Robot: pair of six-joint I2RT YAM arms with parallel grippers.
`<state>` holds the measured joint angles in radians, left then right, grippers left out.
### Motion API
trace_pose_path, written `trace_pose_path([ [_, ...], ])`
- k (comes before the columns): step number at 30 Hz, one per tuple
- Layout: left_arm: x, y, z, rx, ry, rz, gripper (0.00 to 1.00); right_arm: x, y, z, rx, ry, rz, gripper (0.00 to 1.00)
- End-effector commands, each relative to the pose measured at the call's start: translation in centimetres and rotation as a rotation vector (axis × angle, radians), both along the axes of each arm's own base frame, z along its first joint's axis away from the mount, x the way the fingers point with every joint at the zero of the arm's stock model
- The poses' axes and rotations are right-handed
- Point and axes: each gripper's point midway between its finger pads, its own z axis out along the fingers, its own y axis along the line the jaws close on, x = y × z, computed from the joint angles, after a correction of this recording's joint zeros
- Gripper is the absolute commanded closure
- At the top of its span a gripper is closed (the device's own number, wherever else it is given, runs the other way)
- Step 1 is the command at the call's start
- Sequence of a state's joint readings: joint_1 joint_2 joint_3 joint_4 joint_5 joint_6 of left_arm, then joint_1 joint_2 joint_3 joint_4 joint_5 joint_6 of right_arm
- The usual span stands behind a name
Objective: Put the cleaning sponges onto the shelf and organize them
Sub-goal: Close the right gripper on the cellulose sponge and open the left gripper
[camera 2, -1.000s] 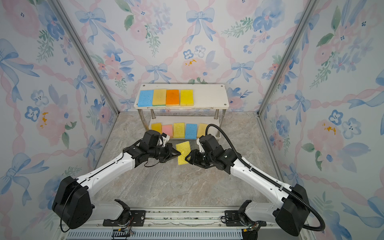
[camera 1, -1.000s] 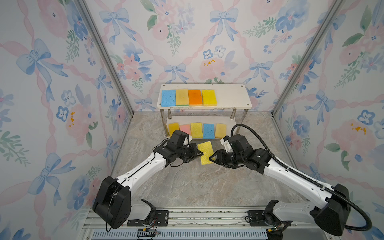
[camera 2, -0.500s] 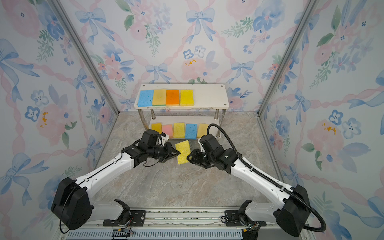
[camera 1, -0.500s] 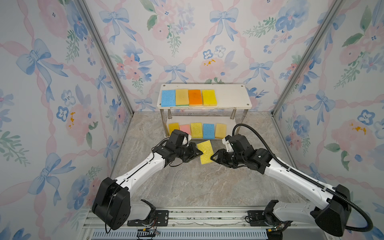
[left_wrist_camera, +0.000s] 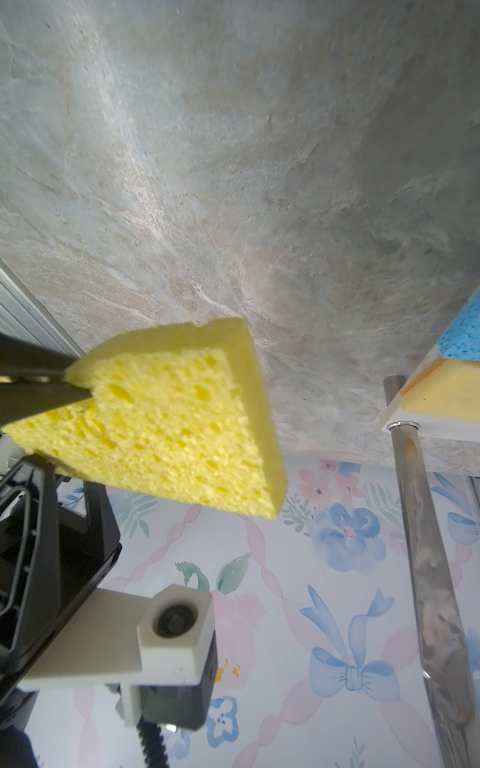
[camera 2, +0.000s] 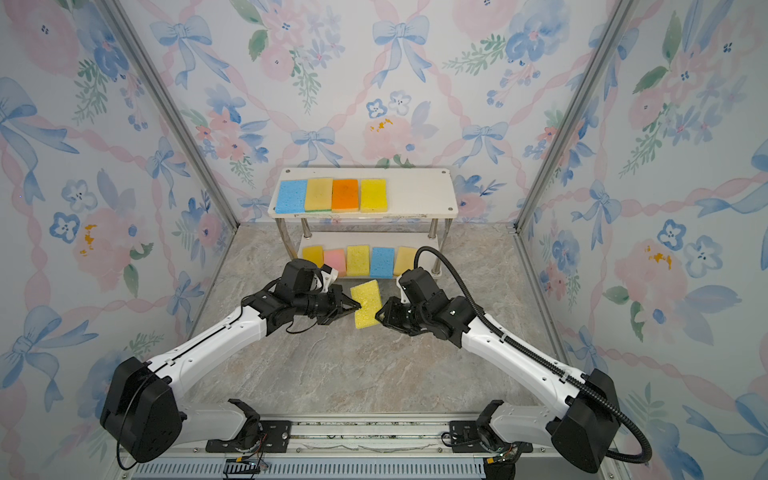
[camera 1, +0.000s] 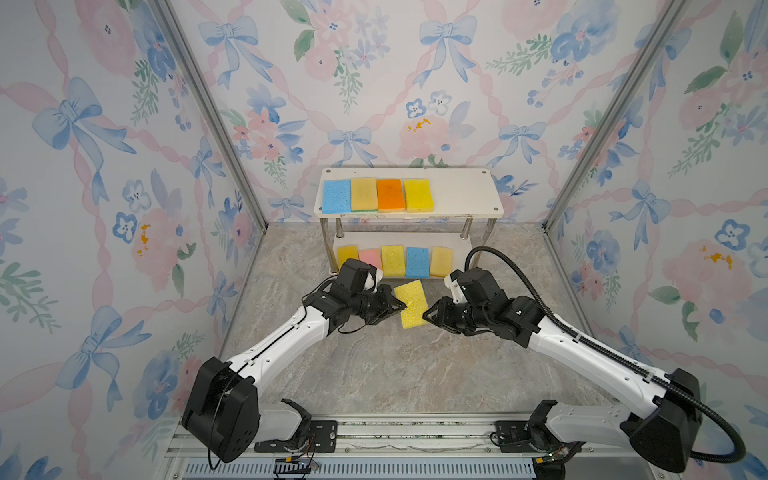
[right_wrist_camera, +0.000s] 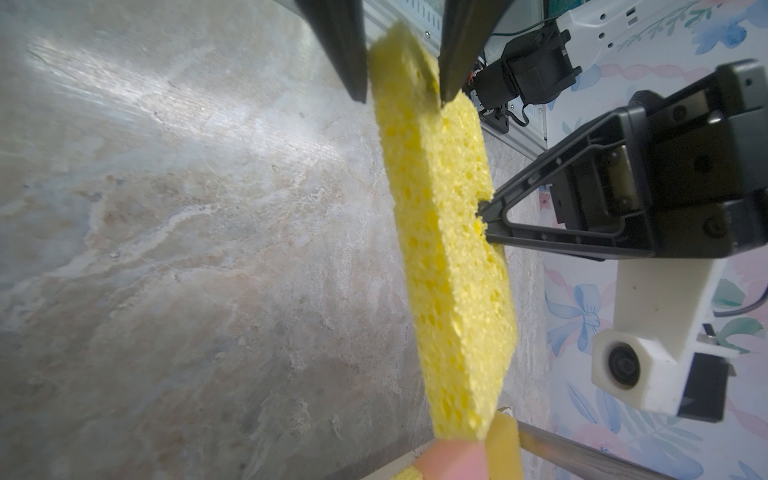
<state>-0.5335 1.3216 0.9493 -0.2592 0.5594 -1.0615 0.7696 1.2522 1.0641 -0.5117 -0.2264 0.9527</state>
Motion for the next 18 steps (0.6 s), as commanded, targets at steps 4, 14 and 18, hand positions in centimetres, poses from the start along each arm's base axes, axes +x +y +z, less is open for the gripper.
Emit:
trace_pose_path([
  [4,0.0,-0.1,1.7,-0.035,-0.019,0.0,1.0,0.2,0.3,0.8,0.005,-0.02,0.003,0.83],
  [14,0.1,0.6,1.9,-0.039,-0.023,0.024,0.83,0.1,0.3,0.9,0.005,-0.024,0.006,0.97],
  [18,0.2,1.3,2.2,-0.053,-0.022,0.037,0.62,0.1,0.1,0.8,-0.008,-0.027,0.006,0.97],
])
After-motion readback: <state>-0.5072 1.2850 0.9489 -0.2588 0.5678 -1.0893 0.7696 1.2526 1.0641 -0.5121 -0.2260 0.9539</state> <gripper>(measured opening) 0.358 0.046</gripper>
